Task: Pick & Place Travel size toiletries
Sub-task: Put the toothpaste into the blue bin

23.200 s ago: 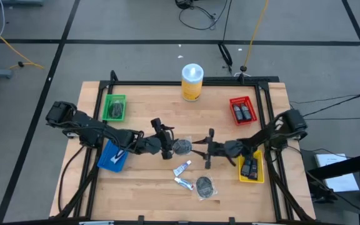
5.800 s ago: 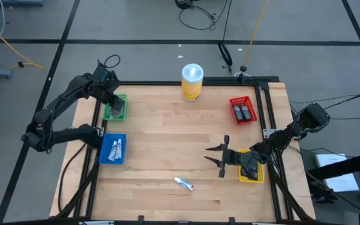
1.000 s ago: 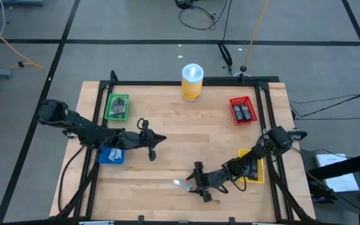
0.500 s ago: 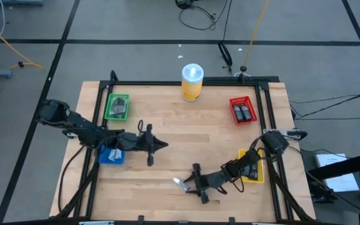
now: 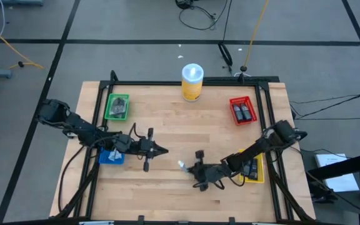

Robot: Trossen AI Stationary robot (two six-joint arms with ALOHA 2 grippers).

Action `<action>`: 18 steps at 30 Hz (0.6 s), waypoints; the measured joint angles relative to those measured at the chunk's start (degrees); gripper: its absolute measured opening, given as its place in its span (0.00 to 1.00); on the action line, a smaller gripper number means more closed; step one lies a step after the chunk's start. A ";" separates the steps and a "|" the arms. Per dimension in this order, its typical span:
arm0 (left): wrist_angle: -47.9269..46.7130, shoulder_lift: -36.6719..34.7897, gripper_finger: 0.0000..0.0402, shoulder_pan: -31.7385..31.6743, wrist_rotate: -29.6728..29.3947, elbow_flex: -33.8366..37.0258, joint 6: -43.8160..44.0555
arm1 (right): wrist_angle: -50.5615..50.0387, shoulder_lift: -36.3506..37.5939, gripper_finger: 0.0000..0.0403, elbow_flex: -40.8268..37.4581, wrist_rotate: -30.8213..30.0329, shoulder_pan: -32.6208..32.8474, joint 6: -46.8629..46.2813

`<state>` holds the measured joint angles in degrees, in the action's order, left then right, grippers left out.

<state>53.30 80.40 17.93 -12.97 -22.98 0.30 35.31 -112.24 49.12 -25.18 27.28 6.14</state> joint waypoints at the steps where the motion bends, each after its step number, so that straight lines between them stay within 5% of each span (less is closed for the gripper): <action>1: 0.00 0.02 0.02 0.00 0.06 0.00 0.92 | -1.84 1.33 0.03 0.02 -3.17 0.18 0.21; 7: 4.03 3.01 0.13 0.04 6.48 -0.16 -1.09 | -6.84 5.24 0.04 0.04 -17.14 0.60 3.82; 12: 3.82 9.88 0.41 -1.07 5.01 -4.00 -1.27 | -5.03 5.91 0.04 0.08 -17.19 0.64 10.65; 18: 3.33 16.66 0.74 -2.63 5.40 -10.59 1.17 | -0.31 5.92 0.04 0.09 -25.03 0.43 18.67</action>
<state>56.62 97.06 15.31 -7.57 -33.57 1.47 35.00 -106.32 49.21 -50.21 27.70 24.81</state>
